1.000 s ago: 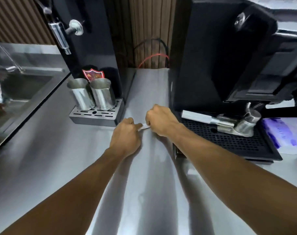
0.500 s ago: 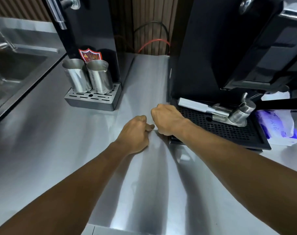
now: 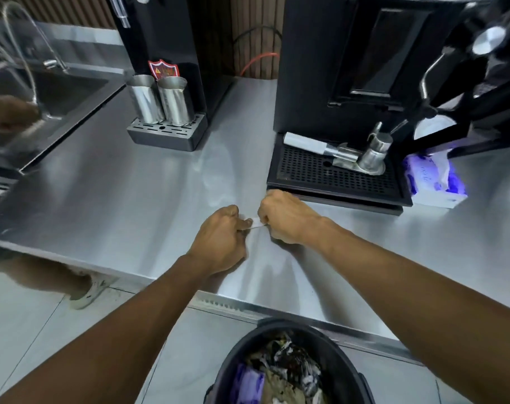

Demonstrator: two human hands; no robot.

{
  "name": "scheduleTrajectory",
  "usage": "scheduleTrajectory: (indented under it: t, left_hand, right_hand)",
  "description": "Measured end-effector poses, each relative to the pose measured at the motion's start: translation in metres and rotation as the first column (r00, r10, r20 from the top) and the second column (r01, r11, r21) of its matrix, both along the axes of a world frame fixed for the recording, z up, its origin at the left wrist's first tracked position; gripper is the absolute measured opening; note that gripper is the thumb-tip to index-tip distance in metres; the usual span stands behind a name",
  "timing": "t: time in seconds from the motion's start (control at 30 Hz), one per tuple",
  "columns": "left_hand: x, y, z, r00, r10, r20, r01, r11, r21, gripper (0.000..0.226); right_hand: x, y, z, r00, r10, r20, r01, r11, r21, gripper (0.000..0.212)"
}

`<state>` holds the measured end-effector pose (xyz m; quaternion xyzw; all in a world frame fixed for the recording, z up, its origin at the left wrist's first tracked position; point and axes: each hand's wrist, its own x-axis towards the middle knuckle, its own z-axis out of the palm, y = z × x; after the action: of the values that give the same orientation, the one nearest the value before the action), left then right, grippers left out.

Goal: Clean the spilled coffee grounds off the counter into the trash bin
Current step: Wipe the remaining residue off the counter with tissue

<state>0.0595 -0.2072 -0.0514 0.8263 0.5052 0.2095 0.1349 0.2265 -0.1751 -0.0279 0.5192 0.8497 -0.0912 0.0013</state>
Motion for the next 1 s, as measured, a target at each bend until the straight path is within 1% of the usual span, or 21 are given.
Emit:
scheduleTrajectory:
  t: [0.13,0.23,0.3,0.37,0.43,0.53,0.63,0.7,0.8,0.87,0.93,1.0]
  left_hand:
    - [0.031,-0.041,-0.003,0.999,0.027,0.025,-0.027,1.0,-0.005,0.018]
    - [0.054,-0.062,-0.005,0.992,0.06,0.109,-0.053,0.997,-0.058,0.014]
    - [0.067,-0.073,-0.006,0.998,0.032,0.057,-0.029,0.998,-0.057,0.011]
    - [0.074,-0.086,-0.006,1.0,-0.004,0.025,0.005,0.999,-0.033,0.015]
    - [0.079,-0.101,-0.007,0.998,-0.051,0.034,0.052,0.998,-0.023,0.014]
    - [0.08,-0.121,-0.01,0.996,-0.085,0.02,0.085,0.995,-0.046,0.021]
    - [0.081,-0.136,-0.009,0.993,-0.116,0.034,0.118,0.99,-0.072,0.024]
    - [0.083,-0.146,-0.007,0.99,-0.132,0.048,0.135,0.988,-0.071,0.024]
    - [0.082,-0.159,-0.004,0.981,-0.193,-0.003,0.193,0.98,-0.056,0.03]
    - [0.081,-0.162,-0.001,0.974,-0.224,0.023,0.225,0.973,-0.051,0.035]
    - [0.084,-0.155,0.001,0.977,-0.199,0.071,0.2,0.98,-0.006,0.032]
    - [0.094,-0.139,0.0,0.988,-0.12,0.092,0.115,0.991,0.062,0.028]
  right_hand:
    - [0.038,-0.032,-0.007,0.998,-0.007,-0.07,0.005,0.999,-0.036,0.023]
    - [0.064,-0.06,-0.009,0.996,-0.008,-0.09,0.005,1.0,-0.03,0.026]
    - [0.077,-0.08,-0.01,0.995,-0.005,-0.098,0.003,1.0,-0.022,0.024]
    - [0.088,-0.096,-0.012,0.994,-0.003,-0.107,0.001,1.0,-0.019,0.023]
    - [0.097,-0.112,-0.016,0.989,-0.026,-0.147,0.021,0.999,-0.035,0.024]
    - [0.105,-0.134,-0.022,0.981,-0.042,-0.188,0.033,0.998,-0.049,0.024]
    - [0.109,-0.155,-0.024,0.977,-0.036,-0.208,0.024,0.998,-0.062,0.024]
    - [0.108,-0.168,-0.021,0.975,-0.058,-0.215,0.041,0.996,-0.081,0.021]
    - [0.109,-0.186,-0.017,0.967,-0.089,-0.239,0.058,0.989,-0.133,0.026]
    - [0.117,-0.189,-0.015,0.954,-0.12,-0.275,0.077,0.984,-0.163,0.023]
    - [0.127,-0.178,-0.011,0.936,-0.134,-0.325,0.103,0.988,-0.111,0.019]
    - [0.134,-0.156,-0.006,0.93,-0.113,-0.351,0.117,0.993,-0.01,0.017]
